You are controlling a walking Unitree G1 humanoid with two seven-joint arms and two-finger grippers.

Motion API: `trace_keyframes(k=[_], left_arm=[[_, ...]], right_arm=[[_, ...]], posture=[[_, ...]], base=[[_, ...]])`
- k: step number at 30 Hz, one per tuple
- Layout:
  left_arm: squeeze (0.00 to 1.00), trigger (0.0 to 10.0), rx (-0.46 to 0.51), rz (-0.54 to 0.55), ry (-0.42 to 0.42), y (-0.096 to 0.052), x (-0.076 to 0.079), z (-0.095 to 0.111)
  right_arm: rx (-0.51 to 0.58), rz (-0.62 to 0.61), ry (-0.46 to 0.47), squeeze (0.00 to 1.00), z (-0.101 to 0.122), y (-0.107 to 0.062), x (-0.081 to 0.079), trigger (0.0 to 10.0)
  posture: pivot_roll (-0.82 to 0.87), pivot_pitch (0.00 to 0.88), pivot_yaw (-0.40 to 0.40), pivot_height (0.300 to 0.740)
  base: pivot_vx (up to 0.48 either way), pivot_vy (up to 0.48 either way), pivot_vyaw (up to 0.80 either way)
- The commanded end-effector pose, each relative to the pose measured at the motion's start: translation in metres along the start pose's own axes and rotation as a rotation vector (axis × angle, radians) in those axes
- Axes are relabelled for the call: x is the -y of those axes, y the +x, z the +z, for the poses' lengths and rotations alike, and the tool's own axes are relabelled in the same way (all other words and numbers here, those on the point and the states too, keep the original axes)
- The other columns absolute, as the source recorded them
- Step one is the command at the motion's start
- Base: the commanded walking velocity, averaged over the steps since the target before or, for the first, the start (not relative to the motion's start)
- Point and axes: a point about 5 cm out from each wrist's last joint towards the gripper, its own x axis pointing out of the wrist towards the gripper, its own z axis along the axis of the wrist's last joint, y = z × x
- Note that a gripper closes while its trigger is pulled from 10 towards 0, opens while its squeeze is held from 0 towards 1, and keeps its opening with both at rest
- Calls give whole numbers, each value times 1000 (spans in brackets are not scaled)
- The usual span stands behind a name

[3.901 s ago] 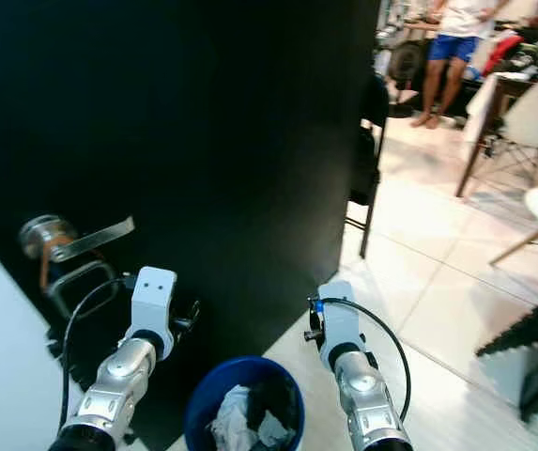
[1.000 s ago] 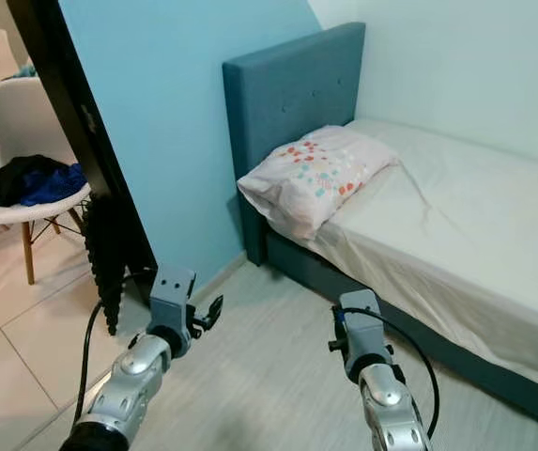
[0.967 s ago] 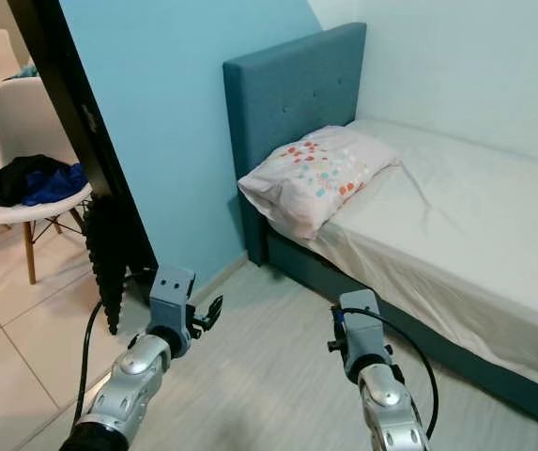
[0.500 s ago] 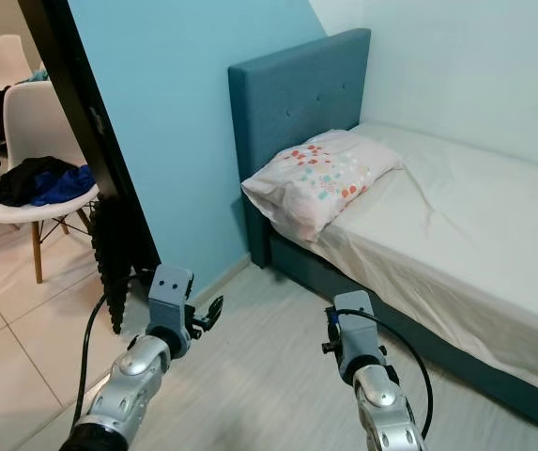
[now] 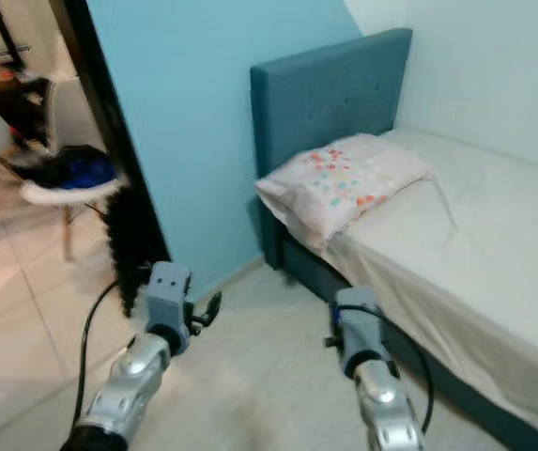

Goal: Clean up the room

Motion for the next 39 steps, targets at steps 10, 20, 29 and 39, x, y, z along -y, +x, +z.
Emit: trace_keyframes(k=[10, 20, 29, 39], left_arm=[[0, 10000, -12, 3, 15, -2, -2, -3], [0, 10000, -13, -4, 22, -2, -2, -2], [0, 10000, -12, -6, 20, -1, -2, -2], [0, 10000, -14, -10, 19, -1, 0, -2]], right_arm=[[-12, -5, -1, 0, -3, -1, 0, 10000], [-13, -5, 2, 0, -3, -1, -1, 10000], [-16, -2, 7, 0, -3, -1, -1, 10000], [-19, -8, 12, 0, -3, -1, 0, 10000]], posture=[[14, 0, 32, 740], [14, 0, 36, 740], [15, 0, 34, 740], [12, 0, 35, 740]], base=[[0, -440, 0], [0, -441, 0], [0, -439, -72], [0, -439, -542]])
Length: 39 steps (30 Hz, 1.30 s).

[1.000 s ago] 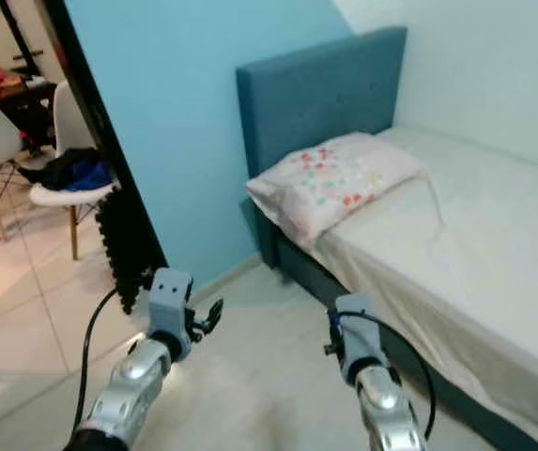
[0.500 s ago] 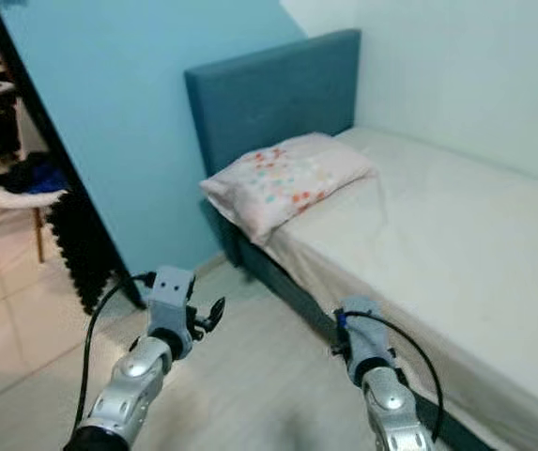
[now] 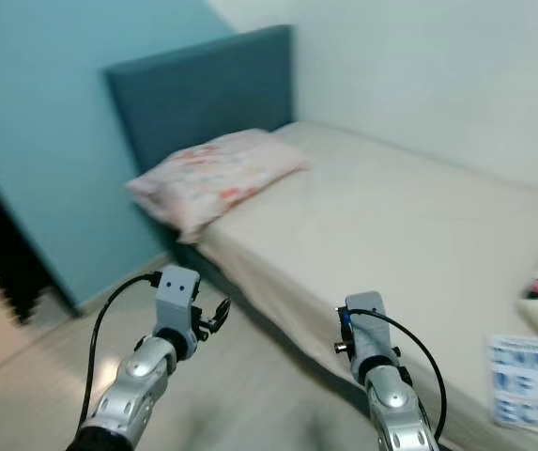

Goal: Clean up the room

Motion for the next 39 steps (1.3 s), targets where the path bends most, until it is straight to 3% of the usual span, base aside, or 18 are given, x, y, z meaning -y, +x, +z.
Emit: trace_keyframes(k=[1, 27, 32, 39], left_arm=[[0, 10000, -25, 13, 10, -3, -5, -6], [0, 10000, -30, 8, 8, -3, -4, -7], [0, 10000, -43, 4, -38, -2, -4, -6], [0, 10000, -26, 14, -41, -2, -6, -4]], right_arm=[[-7, 14, 12, 0, -2, 0, -5, 10000], [-3, 18, 4, 0, -1, 0, -6, 10000], [-1, 18, 6, 0, -1, 0, -6, 10000], [0, 16, 9, 0, 0, 0, -7, 10000]], posture=[[11, 0, 35, 740], [6, 0, 36, 740], [6, 0, 37, 740], [8, 0, 39, 740]], base=[[0, -439, 0], [0, -434, 0], [0, 288, 0], [0, 480, 0]])
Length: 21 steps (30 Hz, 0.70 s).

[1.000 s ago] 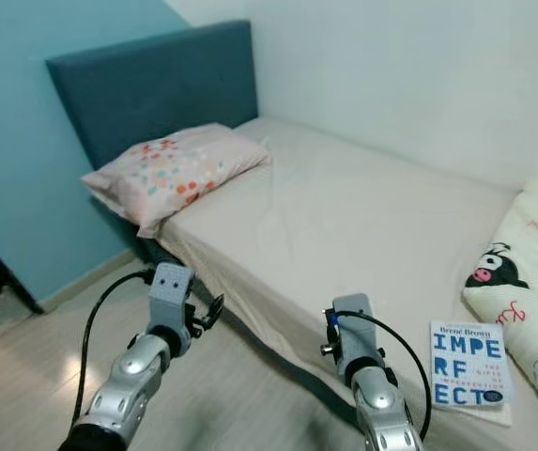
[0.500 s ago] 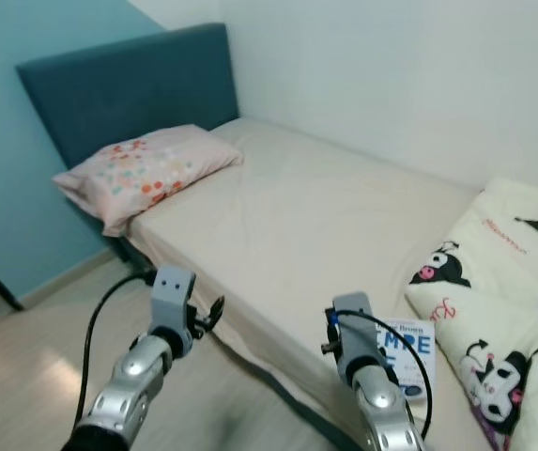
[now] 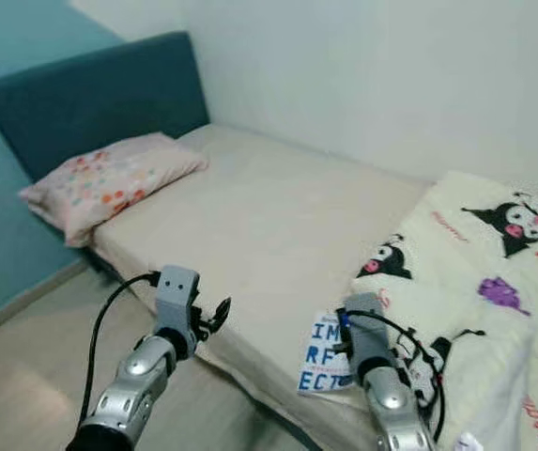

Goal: Clean up the room

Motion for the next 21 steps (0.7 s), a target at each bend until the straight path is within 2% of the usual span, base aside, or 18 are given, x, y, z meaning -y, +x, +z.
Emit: trace_keyframes(k=[1, 11, 21], left_arm=[[0, 10000, -6, 31, -11, -3, -7, -4], [0, 10000, 33, 52, 13, -3, -10, 3], [0, 10000, 51, 120, 16, -5, -20, 6]], right_arm=[[0, 23, 15, 0, 0, 0, -10, 10000], [-4, 21, 25, 0, -2, 0, -10, 10000], [-45, 20, 95, 0, -10, 2, -9, 10000]], posture=[[10, 0, 41, 740], [13, 0, 41, 740], [16, 0, 38, 730]], base=[[0, 0, 0], [0, 0, 0], [0, 0, 0]])
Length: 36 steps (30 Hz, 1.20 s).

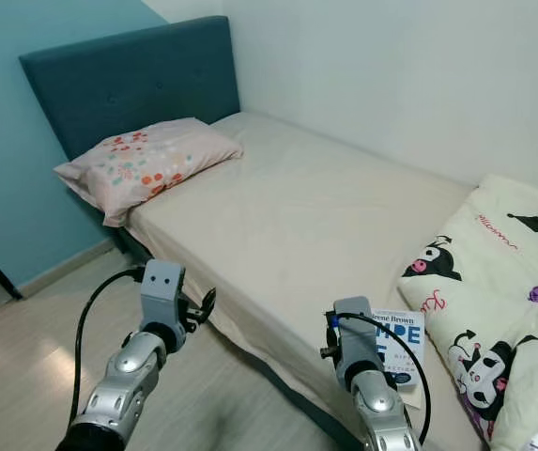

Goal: Clean up the room

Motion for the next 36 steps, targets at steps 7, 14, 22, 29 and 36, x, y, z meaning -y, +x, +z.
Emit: trace_keyframes(k=[7, 14, 22, 29, 36], left_arm=[[0, 10000, 21, 30, 12, -4, -7, 1], [0, 10000, 21, 23, 14, -12, -8, -1], [0, 10000, 14, 33, 21, -16, -11, -3], [0, 10000, 16, 25, 21, -16, -8, -1], [0, 10000, 19, 16, 23, -16, -5, 0]], right_arm=[[-29, -14, 115, 0, -4, 5, 5, 10000], [-41, -2, 162, 0, -2, 14, 2, 10000], [-37, 15, 153, 0, 1, 17, -2, 10000], [-33, 5, 155, 0, 1, 19, 1, 10000], [-34, -1, 154, 0, 1, 19, 3, 10000]], posture=[[24, 10, 26, 715], [39, 42, 17, 690], [43, 49, 16, 660], [39, 52, 19, 625], [39, 57, 19, 595]], base=[[0, 0, 0], [0, 0, 0], [0, 0, 0], [0, 0, 0], [0, 0, 0]])
